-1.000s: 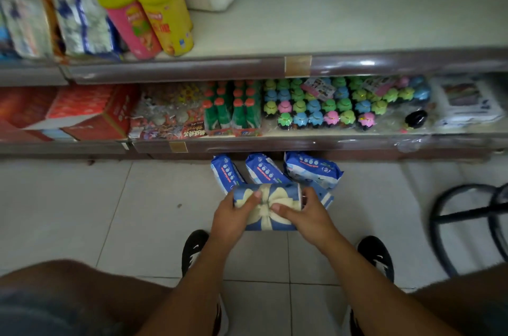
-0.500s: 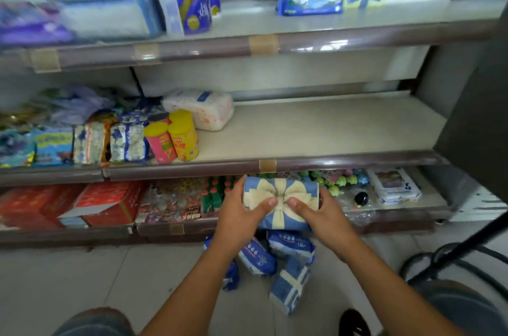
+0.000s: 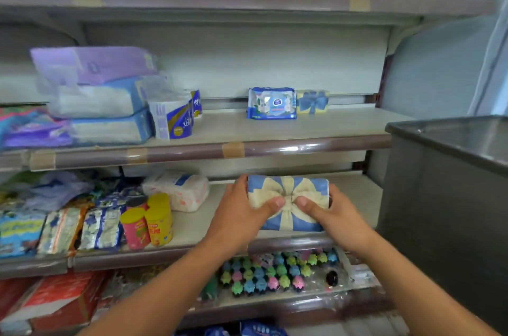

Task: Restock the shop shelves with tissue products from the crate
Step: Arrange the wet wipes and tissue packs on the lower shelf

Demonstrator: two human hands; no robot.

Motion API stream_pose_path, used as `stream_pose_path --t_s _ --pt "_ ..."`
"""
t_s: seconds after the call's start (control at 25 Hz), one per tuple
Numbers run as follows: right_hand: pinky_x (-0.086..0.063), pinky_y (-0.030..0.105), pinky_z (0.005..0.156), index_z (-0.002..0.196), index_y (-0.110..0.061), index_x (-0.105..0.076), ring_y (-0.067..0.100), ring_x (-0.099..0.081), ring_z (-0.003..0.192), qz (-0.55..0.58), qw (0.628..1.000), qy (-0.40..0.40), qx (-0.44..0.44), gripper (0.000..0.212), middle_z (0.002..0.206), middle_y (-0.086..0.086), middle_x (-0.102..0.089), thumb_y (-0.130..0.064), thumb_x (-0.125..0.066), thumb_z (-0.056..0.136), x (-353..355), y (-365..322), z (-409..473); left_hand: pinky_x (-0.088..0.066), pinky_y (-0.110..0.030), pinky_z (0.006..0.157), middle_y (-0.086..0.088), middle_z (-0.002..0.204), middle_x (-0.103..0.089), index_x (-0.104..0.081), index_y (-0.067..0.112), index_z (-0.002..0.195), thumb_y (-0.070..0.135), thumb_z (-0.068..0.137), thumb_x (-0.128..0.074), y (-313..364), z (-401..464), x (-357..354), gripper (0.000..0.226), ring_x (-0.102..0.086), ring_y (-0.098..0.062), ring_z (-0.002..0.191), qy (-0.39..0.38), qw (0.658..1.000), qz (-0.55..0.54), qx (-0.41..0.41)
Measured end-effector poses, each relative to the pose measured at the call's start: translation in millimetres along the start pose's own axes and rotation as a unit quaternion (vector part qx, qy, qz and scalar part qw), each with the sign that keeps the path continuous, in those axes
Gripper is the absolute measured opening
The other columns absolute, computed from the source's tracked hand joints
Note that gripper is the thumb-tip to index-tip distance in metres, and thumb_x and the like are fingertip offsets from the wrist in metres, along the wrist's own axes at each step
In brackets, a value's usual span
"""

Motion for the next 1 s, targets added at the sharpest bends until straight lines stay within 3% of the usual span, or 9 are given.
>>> stream_pose_path --t_s 0.24,0.32,0.4,0.56,0.72,0.8,0.88,0.92,1.0 --pt "-0.052 0.034 0.094 0.114 -0.025 -0.065 0.005 -0.068 0.099 -0.024 0.995 0.053 0.082 0.026 0.106 -0.011 -0.073 -0.032 -0.067 0.089 50 -63 78 -0.053 -0.026 0.08 0.014 0.097 -0.07 -0.064 0.033 0.101 0.064 0.065 -0.071 71 103 8 0.048 -0.065 -0.006 0.094 0.01 0.997 0.009 -0.072" --pt "-0.052 0.033 0.093 0.114 -0.023 -0.065 0.006 -0.068 0.1 -0.027 0.992 0.059 0.108 0.024 0.107 -0.009 -0.073 -0.029 -0.065 0.091 65 -80 113 -0.049 -0.015 0.073 0.017 0.095 -0.07 -0.065 0.032 0.1 0.05 0.074 -0.074 90 140 9 0.033 -0.065 0.0 0.09 0.008 0.996 0.006 -0.089" --pt "-0.051 0.032 0.093 0.114 -0.025 -0.064 0.005 -0.068 0.099 -0.044 0.989 0.07 0.12 0.025 0.107 -0.01 -0.072 -0.033 -0.064 0.091 78 -91 150 -0.045 -0.008 0.068 0.018 0.096 -0.069 -0.065 0.03 0.102 0.049 0.077 -0.073 101 180 7 0.032 -0.064 0.003 0.088 0.001 0.995 0.002 -0.099" --pt "-0.052 0.03 0.089 0.109 -0.025 -0.066 0.006 -0.068 0.096 -0.072 0.988 0.086 0.111 0.02 0.103 -0.009 -0.073 -0.034 -0.063 0.092 99 -81 220 -0.051 -0.027 0.081 0.01 0.107 -0.066 -0.06 0.024 0.114 0.081 0.056 -0.056 88 256 -27 0.081 -0.063 -0.011 0.099 0.011 0.997 0.022 -0.067" --pt "-0.05 0.021 0.076 0.095 -0.022 -0.064 0.01 -0.066 0.089 -0.095 0.988 0.116 0.032 0.005 0.095 -0.007 -0.071 -0.026 -0.062 0.093 115 -33 262 -0.052 -0.043 0.092 -0.003 0.123 -0.061 -0.054 0.017 0.127 0.086 0.047 -0.049 49 307 -87 0.106 -0.061 -0.022 0.111 -0.015 1.0 0.023 -0.003" --pt "-0.047 0.026 0.08 0.1 -0.016 -0.059 0.017 -0.062 0.094 -0.132 0.979 0.149 -0.035 0.016 0.105 0.002 -0.067 -0.028 -0.064 0.091 124 -2 276 -0.047 -0.042 0.1 -0.008 0.135 -0.054 -0.044 0.013 0.137 0.075 0.062 -0.059 38 315 -113 0.099 -0.054 -0.026 0.122 -0.06 0.997 0.035 0.014" --pt "-0.041 0.029 0.084 0.117 -0.007 -0.054 0.028 -0.057 0.109 -0.22 0.953 0.188 -0.086 0.04 0.119 0.012 -0.061 -0.033 -0.065 0.09 134 16 291 -0.038 -0.038 0.107 -0.013 0.147 -0.041 -0.022 0.007 0.149 0.047 0.087 -0.062 29 321 -134 0.084 -0.043 -0.029 0.133 -0.101 0.992 0.072 0.021" --pt "-0.039 0.03 0.084 0.122 -0.004 -0.052 0.032 -0.055 0.114 -0.269 0.936 0.205 -0.102 0.048 0.124 0.015 -0.059 -0.036 -0.065 0.089 140 20 299 -0.036 -0.036 0.106 -0.015 0.15 -0.037 -0.011 0.006 0.152 0.037 0.093 -0.058 24 327 -143 0.081 -0.041 -0.03 0.135 -0.11 0.989 0.094 0.028" --pt "-0.038 0.029 0.082 0.125 -0.001 -0.05 0.034 -0.053 0.117 -0.302 0.92 0.219 -0.12 0.055 0.126 0.018 -0.058 -0.04 -0.065 0.089 149 26 315 -0.038 -0.035 0.101 -0.016 0.148 -0.038 -0.007 0.003 0.15 0.03 0.097 -0.055 22 341 -156 0.077 -0.043 -0.031 0.133 -0.104 0.987 0.121 0.031"
Point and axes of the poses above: each hand's wrist, its own z-axis towards the middle knuckle, its own x-axis out of the back of the hand, y = z × x, the point moved 4 cm from there along z, towards the middle knuckle
